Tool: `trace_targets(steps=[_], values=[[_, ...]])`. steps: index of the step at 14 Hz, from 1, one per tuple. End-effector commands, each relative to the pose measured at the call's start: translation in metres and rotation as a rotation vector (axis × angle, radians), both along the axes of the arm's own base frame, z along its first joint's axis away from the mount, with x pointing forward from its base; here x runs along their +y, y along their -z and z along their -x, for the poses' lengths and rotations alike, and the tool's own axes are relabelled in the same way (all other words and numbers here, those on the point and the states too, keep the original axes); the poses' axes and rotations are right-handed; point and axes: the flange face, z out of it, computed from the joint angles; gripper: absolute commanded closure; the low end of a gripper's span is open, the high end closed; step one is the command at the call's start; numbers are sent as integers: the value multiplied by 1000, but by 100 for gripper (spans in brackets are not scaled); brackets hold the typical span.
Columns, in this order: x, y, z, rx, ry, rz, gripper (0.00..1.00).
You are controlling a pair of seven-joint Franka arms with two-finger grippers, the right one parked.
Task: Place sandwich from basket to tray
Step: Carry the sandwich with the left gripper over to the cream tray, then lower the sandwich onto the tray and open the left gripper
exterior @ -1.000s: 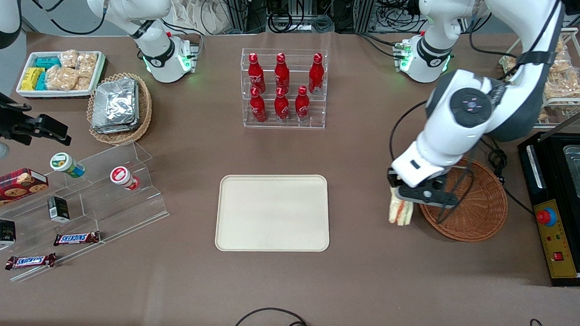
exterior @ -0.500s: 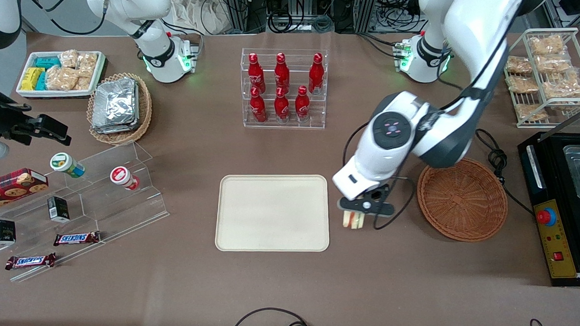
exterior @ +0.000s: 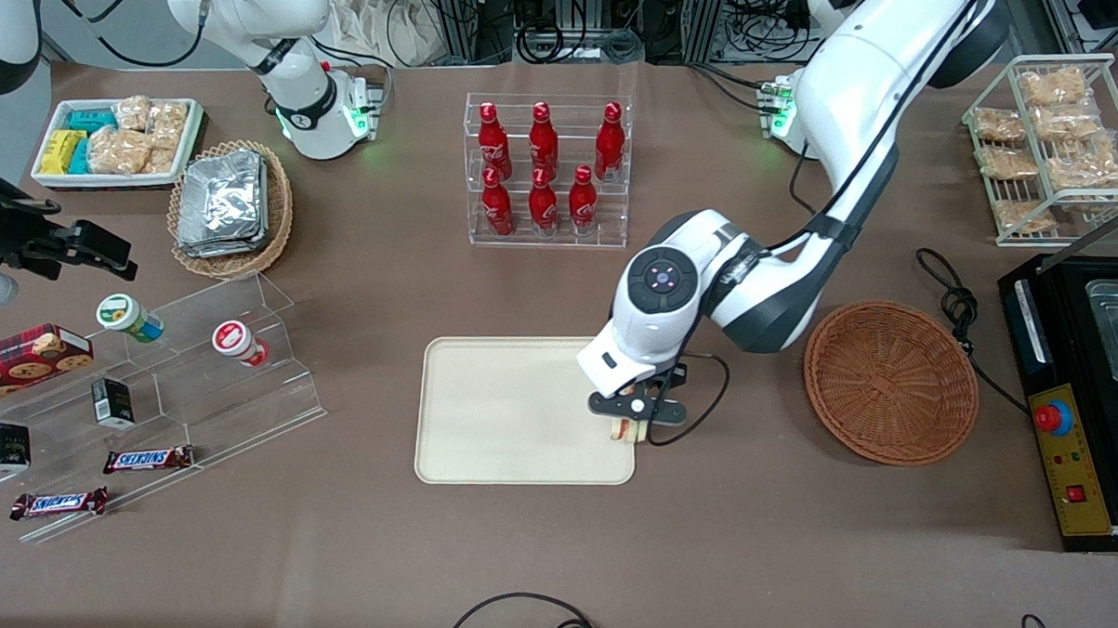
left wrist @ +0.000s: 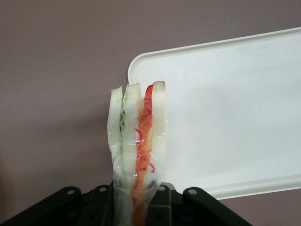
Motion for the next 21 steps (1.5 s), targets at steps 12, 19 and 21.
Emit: trace_targets(steps=[12, 19, 21], values=[[-72, 99, 15, -11, 51, -77, 98], [-72, 112, 17, -3, 38, -86, 77], [-70, 117, 18, -17, 18, -105, 62]])
